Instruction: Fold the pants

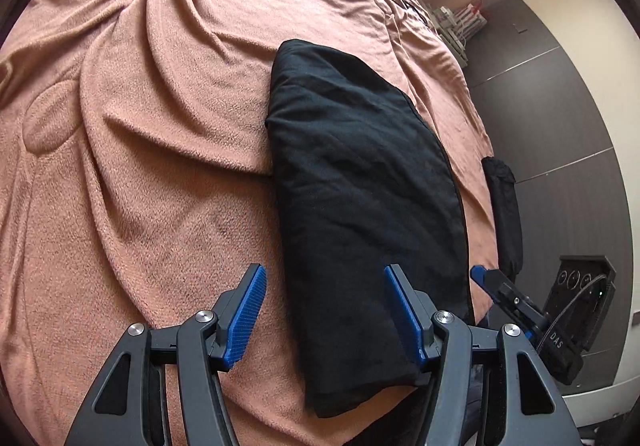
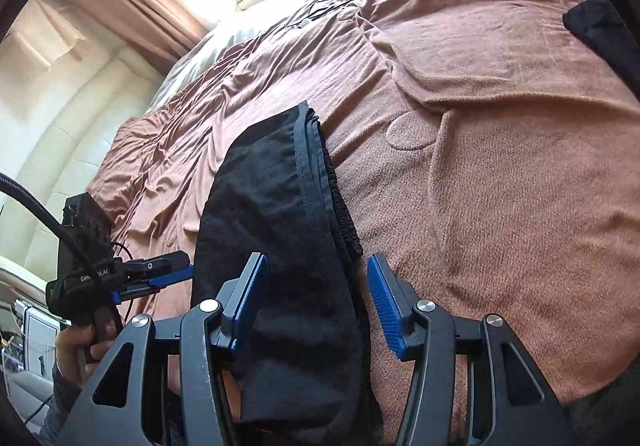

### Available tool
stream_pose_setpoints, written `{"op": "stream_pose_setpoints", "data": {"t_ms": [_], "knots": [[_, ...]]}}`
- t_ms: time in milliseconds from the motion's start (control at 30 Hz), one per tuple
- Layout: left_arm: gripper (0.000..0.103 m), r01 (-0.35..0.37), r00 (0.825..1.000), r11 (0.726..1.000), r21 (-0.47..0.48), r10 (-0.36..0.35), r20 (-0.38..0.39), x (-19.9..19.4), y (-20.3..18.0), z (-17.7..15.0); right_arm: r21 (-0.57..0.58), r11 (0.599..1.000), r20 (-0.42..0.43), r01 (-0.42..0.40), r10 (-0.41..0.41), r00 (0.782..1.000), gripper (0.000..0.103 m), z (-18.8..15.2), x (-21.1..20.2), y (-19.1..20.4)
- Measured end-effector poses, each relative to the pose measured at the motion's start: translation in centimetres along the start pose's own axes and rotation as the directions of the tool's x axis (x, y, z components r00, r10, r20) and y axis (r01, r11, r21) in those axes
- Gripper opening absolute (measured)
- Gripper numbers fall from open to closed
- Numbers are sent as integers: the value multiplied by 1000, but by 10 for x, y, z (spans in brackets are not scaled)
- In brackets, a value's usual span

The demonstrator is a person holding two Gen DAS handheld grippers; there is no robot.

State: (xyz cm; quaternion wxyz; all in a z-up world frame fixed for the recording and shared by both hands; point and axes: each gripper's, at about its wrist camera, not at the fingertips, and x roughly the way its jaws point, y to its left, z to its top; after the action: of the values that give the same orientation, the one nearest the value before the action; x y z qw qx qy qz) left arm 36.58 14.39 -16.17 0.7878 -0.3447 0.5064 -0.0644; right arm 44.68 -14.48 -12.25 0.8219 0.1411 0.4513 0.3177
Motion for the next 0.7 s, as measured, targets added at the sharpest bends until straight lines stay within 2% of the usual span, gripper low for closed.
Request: {"op": "stream_pose_setpoints", "data": {"t_ms": [167,300,533,567,600,700], "knots": [[62,20,1000,1000,-9,-20,0,4,4,-6,-54,999,-23,3,-5,1000,50,19,22,7],[56,33,999,999,0,-33,-22,11,3,-10,-82,997,-46,5,-8,999,50,32,42,9],[54,25,998,999,25,-24,-50,23,-2,-15,-96,995,-102,6,-16,995,50,39,67,11],[52,30,998,999,25,-29,-50,24,-2,-16,-99,995,-107,3,-14,994,50,39,69,12],[45,42,998,999,24,-40,-56,25,-3,-17,-102,995,-114,3,-15,993,50,39,72,12],[39,49,997,998,26,-47,-65,27,-2,-21,-95,995,-134,2,-15,991,50,36,76,10]]}}
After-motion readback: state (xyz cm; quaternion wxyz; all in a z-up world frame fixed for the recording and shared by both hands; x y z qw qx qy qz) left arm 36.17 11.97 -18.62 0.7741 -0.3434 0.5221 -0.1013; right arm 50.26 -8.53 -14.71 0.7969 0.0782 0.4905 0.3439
